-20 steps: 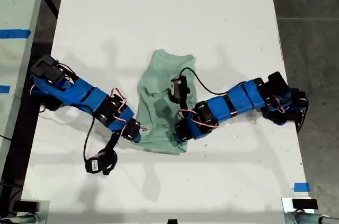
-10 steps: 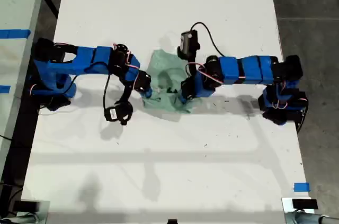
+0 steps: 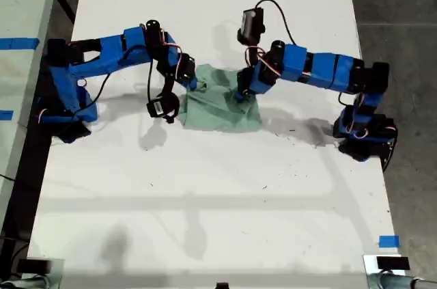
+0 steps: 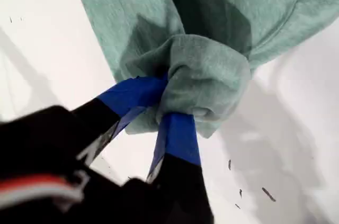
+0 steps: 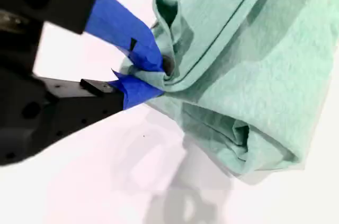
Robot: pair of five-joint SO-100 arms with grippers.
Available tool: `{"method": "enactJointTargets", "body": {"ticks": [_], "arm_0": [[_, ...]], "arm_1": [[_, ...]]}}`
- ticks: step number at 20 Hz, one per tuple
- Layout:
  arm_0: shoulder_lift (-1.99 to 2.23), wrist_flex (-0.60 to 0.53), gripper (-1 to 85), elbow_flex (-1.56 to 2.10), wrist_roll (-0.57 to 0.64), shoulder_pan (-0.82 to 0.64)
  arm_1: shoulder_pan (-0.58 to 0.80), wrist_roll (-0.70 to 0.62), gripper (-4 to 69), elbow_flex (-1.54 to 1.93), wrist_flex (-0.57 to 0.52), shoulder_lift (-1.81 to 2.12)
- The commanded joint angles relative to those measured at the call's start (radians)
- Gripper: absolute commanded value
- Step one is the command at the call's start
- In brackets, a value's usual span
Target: Fold tshirt
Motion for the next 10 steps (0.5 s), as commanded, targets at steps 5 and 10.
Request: {"method": "enactJointTargets", "body": {"ticks": [5, 10], "arm_0": [[0.081, 0.112, 46.8, -0.084, -0.008, -0.178], [0.311, 0.104, 44.6, 0.092, 0.072, -0.344]], "arm_1": [[0.196, -0.086, 32.5, 0.000, 0.097, 0.143], [0.374, -0.183, 28.4, 0.247, 0.138, 0.414]]}}
